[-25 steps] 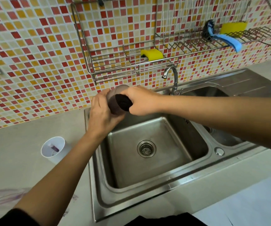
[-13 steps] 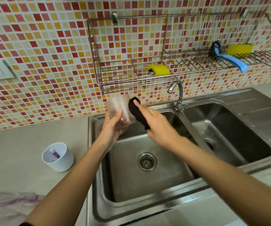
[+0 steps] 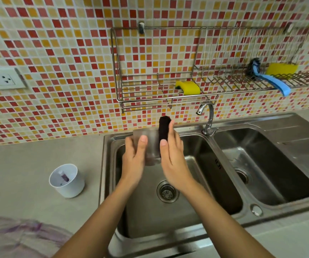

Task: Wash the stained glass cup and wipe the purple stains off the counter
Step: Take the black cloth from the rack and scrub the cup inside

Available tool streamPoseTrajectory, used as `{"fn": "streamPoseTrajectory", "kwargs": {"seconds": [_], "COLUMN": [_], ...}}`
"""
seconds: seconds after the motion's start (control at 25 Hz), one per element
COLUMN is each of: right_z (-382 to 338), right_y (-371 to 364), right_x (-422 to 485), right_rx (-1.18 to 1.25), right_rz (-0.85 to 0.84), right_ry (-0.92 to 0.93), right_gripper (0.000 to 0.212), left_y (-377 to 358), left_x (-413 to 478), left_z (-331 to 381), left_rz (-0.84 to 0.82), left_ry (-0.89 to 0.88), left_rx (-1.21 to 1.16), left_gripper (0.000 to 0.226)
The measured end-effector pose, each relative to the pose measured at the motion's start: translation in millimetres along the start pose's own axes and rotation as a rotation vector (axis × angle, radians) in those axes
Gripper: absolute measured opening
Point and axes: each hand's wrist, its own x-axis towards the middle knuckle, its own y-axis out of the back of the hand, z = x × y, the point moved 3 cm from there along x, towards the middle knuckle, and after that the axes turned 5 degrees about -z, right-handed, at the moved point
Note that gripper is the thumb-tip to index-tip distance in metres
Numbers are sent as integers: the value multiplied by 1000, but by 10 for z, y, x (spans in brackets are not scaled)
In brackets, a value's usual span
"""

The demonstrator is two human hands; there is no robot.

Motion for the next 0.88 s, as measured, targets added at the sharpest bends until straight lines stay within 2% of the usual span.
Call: {"fn": "streamPoseTrajectory", "kwargs": {"seconds": [0.12,0.24,0.32,0.4,0.56,0.64,0.72,0.88], "right_z": [38,139,132,82,65,105,74,47], "right_y": [-25,120,130,31,98,245,259,154], "right_x": [-25,42,-6,-137,-169,-146,-191,-416], "right_rx": [-71,86,140,131,130,206,252,254], "right_rz": [15,66,69,67,136,167,167,139], "right_ry": [8,-59,-48,-7,-36,-83,-56,24], "right_gripper": [52,50,49,51,50,50,49,49], "left_y": [-15,-69,-35,24,-94,-169,-163,-38], "left_x": [11,-90,-59,49,-37,-127,-118,-44], "left_z": [5,-32,37,117,122,77,108,175], "left_rz": [37,17,34,60,-52,-130,-157,-227], "left_ry": [0,22,-10,-22,2,-15,-49,34], "left_rx": [-1,70,27,-48,13,-45,-122,-228], "left_gripper": [20,29,30,41,23,39,53,47]}}
